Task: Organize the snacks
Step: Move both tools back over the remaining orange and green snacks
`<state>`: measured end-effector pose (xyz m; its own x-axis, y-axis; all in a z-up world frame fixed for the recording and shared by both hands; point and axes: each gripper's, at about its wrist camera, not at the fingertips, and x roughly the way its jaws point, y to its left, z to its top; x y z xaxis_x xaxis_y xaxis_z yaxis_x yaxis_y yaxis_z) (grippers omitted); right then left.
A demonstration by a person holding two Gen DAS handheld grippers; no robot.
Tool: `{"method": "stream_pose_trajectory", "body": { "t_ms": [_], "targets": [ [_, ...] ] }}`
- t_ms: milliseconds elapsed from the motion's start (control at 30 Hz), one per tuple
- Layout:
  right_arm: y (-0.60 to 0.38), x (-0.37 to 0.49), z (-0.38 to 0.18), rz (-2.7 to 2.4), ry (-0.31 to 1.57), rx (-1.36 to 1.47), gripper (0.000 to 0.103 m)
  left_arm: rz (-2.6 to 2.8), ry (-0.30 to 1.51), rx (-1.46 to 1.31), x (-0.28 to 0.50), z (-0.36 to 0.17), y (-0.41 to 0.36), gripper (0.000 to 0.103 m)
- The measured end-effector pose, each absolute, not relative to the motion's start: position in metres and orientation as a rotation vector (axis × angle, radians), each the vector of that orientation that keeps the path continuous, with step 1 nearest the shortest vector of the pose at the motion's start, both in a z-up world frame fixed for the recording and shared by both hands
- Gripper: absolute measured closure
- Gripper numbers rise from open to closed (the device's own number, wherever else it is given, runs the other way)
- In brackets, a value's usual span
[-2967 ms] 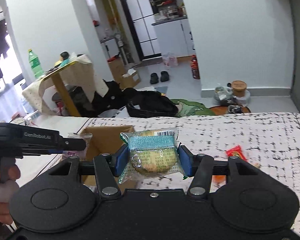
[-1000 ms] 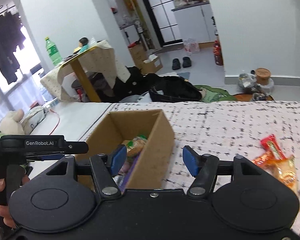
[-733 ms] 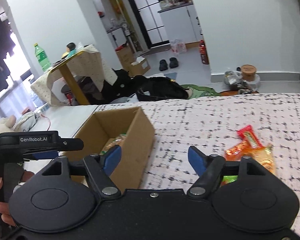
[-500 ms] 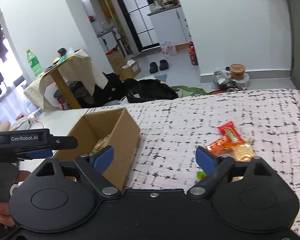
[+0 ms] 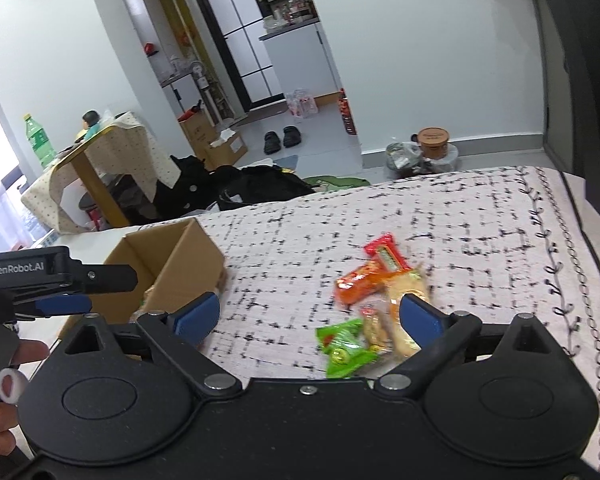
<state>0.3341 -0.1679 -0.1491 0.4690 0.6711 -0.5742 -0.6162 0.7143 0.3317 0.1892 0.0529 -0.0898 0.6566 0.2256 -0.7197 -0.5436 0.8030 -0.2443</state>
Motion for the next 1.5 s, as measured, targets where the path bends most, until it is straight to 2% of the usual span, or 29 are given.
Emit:
{"method": "stream_pose_trajectory", "body": {
  "t_ms": [433, 533, 700, 1167, 1367, 1500],
  "targets": [
    [-0.198, 0.341, -0.158, 0.721, 0.755, 0.075, 0.006, 0.346, 0.757, -0.49, 0.215, -0.106, 0.019, 0.006],
    [-0.205, 0.342, -0.159, 0.709, 0.754, 0.074, 0.0, 0.339, 0.767, -0.472, 0.222, -0.11, 0.011, 0.006],
    [-0.212, 0.346, -0.162, 0.682, 0.763, 0.063, 0.0, 0.313, 0.792, -0.493, 0.233, -0.118, 0.004, 0.0],
    [-0.236, 0.358, -0.179, 0.594, 0.801, 0.061, 0.0, 0.248, 0.834, -0.534, 0.263, -0.147, -0.016, 0.001],
    [-0.24, 0.367, -0.187, 0.564, 0.808, 0.076, 0.0, 0.216, 0.843, -0.549, 0.277, -0.163, -0.024, 0.003],
    [-0.239, 0.372, -0.193, 0.561, 0.819, 0.079, 0.002, 0.203, 0.851, -0.567, 0.285, -0.172, -0.027, 0.013]
  ]
}}
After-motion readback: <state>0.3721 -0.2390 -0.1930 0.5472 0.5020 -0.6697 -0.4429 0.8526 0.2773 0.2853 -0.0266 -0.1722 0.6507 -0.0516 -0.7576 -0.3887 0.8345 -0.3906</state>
